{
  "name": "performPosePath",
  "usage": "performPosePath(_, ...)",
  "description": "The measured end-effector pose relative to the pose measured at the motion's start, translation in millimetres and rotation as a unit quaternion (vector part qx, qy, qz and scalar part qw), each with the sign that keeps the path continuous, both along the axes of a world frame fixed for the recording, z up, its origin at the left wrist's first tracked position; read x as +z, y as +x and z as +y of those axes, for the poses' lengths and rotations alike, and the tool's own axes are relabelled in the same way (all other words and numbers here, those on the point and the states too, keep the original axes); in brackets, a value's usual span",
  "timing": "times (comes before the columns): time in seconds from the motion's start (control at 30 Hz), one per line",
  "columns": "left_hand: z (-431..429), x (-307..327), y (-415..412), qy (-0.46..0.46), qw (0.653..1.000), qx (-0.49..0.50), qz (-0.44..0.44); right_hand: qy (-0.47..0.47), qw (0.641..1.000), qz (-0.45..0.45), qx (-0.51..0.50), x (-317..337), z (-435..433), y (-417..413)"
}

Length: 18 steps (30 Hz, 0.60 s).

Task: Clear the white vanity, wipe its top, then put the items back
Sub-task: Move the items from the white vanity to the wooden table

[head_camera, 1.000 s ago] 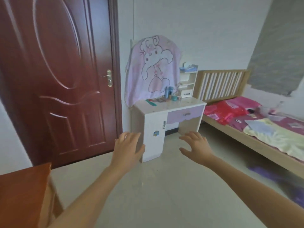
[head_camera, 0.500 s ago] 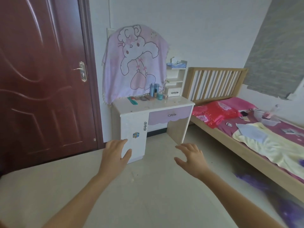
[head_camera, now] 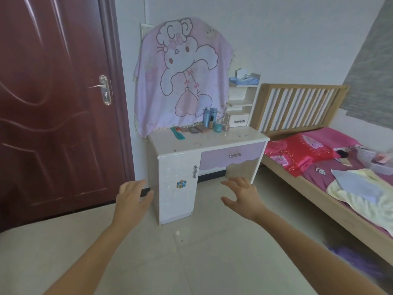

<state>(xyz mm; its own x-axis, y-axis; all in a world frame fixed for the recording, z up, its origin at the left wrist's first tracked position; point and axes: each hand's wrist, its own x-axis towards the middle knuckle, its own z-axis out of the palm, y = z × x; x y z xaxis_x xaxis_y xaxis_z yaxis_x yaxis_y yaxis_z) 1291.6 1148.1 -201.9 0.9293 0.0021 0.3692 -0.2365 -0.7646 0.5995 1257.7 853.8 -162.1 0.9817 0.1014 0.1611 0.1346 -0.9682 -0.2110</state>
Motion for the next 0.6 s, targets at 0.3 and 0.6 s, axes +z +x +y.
performPosePath(0.3, -63.3, -20.5, 131.7, 0.004, 0.998, -0.034, 0.045, -0.053, 0.997, 0.051, -0.020, -30.8, -50.3, 104.1)
performPosePath(0.6, -174.0, -34.4, 248.7, -0.010, 0.997, -0.032, 0.068, -0.003, 1.000, 0.016, -0.015, -34.7, -148.6, 237.6)
